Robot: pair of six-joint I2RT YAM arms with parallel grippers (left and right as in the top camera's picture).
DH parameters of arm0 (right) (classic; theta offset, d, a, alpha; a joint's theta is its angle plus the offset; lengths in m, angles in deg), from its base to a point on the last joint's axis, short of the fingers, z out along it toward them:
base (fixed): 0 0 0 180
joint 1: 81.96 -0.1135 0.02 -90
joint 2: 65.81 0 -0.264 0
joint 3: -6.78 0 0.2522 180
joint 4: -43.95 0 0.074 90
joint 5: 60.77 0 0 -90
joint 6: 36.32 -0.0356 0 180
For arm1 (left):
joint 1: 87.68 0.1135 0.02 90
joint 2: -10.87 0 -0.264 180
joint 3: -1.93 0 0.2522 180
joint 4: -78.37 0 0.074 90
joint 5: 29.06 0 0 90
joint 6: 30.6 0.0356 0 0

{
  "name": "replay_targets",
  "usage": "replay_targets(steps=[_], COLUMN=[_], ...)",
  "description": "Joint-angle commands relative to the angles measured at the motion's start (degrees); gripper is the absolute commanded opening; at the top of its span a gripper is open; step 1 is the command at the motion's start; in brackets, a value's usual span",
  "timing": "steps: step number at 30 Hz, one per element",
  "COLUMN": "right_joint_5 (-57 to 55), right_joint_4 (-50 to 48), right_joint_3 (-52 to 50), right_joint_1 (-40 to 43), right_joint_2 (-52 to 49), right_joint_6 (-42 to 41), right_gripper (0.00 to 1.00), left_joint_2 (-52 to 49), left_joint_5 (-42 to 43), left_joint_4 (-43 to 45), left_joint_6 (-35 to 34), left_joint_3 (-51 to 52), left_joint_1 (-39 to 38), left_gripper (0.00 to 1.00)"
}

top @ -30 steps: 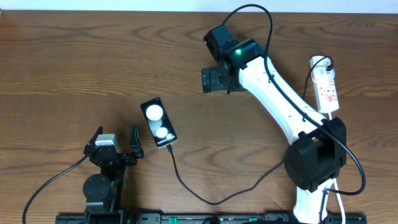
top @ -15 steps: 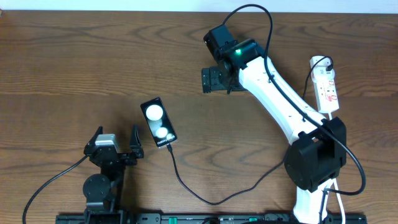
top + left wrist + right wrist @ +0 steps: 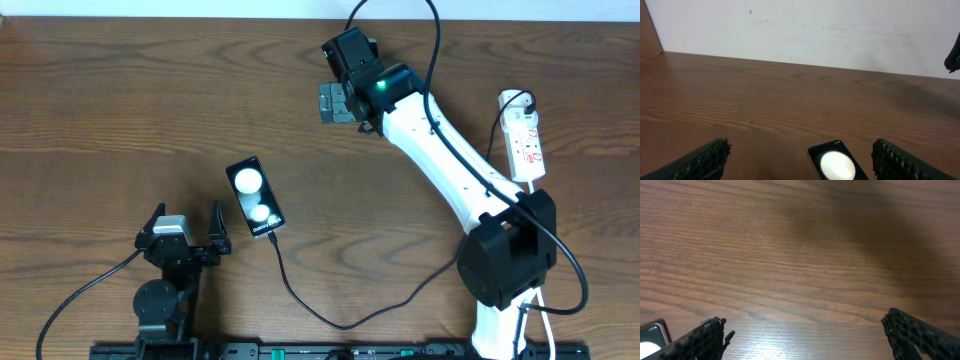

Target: Plug charger to phone and switch on socket

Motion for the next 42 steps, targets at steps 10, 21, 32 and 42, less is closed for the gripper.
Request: replay_targets(steps=[10, 21, 32, 42], right_joint_5=[-1.95, -1.97, -1.99, -1.95], right_joint_4=[-11.04, -47.54, -57.79, -57.68], right_joint_3=[-16.26, -63.65, -91.12, -104.35], right_joint_1=[5.05, 12.0, 20.26, 27.96], right_joint_2=[20.55, 52.35, 80.43, 100.61], right_joint_6=[4.74, 4.72, 3.3, -0.85], right_gripper=[0.99, 0.99, 0.99, 0.99], left_joint_2=[0.35, 0.35, 0.35, 0.35], left_joint_5=[0.07, 0.07, 0.07, 0.07], left_joint_4=[-2.56, -2.56, -2.56, -2.56], left_joint_6=[0.79, 0.79, 0.79, 0.79], left_joint_3=[0.59, 0.59, 0.59, 0.59], left_joint_1=[0.26, 0.26, 0.26, 0.26], left_gripper=[0.92, 0.92, 0.92, 0.92])
